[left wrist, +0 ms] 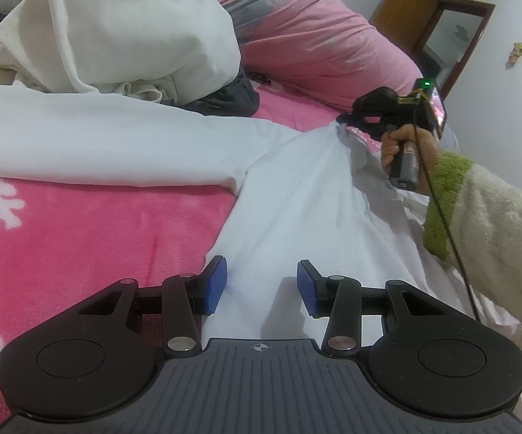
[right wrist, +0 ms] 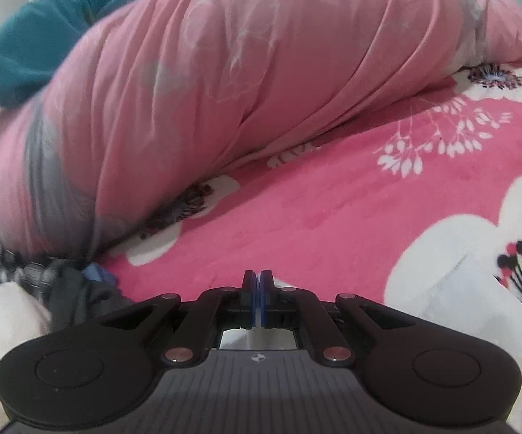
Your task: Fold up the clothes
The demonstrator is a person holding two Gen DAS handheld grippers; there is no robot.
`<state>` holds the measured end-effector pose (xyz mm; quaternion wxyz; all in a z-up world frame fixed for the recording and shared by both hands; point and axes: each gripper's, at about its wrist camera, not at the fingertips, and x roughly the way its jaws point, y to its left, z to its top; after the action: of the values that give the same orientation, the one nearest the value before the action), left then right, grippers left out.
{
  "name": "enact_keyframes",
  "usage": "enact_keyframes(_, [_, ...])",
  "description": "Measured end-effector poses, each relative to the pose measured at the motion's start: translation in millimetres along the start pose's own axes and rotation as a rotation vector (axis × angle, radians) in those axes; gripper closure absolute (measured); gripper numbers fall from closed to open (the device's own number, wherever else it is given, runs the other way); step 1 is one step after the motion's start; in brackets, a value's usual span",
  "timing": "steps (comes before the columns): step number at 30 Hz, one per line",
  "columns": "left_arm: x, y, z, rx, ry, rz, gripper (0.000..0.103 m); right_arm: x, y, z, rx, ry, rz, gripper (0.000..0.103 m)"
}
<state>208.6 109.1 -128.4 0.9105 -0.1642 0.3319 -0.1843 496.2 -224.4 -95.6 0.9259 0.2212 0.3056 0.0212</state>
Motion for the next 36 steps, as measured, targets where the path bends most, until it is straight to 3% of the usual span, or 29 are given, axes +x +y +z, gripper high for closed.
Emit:
enact_keyframes(6, [0.1,0.7,0.2,0.0,0.0,-0.001,0.06,-29.5,-13.2,16.9,0.042,-0.036,-0.027,0.098])
enact_keyframes(8, [0.0,0.6,0.2,0.0,0.0,0.0,0.06,-39.5,-17.7,22.7,0.056,-0.048,-0.036,0.086])
enact_keyframes(9, [0.0,0.5,0.2,0.0,0.0,0.0,0.06,-44.5,-20.0,25.5,0.063,-0.054,-0.04,0.086])
enact_keyframes(13, [-0.9,0.1,0.0,0.002,-0.001,0.002,0.06,-85.5,-22.3,26.0,-0.006,-0.017,-0.019,0.085])
enact_keyframes(15, [-1.1,-0.2,-0.2,0.004,-0.001,0.003,0.06,-91.3,-16.6,6.9,-0.064,0.021,-0.018,0.08])
enact_keyframes(17, [-1.4,-0.5,-0.4,0.006,-0.002,0.005,0.06,-96.7,-10.7,-12.8,-0.122,0.059,-0.016,0.066])
enact_keyframes(18, [-1.5,-0.7,-0.5,0.007,-0.002,0.006,0.06,-99.4,-7.8,-22.6,-0.152,0.079,-0.016,0.065])
enact_keyframes(29, [-2.4,-1.4,-1.1,0.013,-0.007,0.009,0.06,-129.0,24.4,-130.9,-0.473,0.29,-0.007,0.066])
enact_keyframes(30, [-2.5,-1.3,-1.1,0.012,-0.008,0.008,0.06,-130.3,24.7,-136.2,-0.529,0.277,-0.026,0.067])
enact_keyframes(33, [-2.8,-1.2,-1.0,0.011,-0.009,0.008,0.06,-137.1,14.9,-132.0,-0.499,0.27,-0.056,0.08])
enact_keyframes(36, [-2.9,-1.4,-0.6,0.011,-0.009,0.007,0.06,-151.7,3.8,-118.8,-0.341,0.282,0.002,0.082])
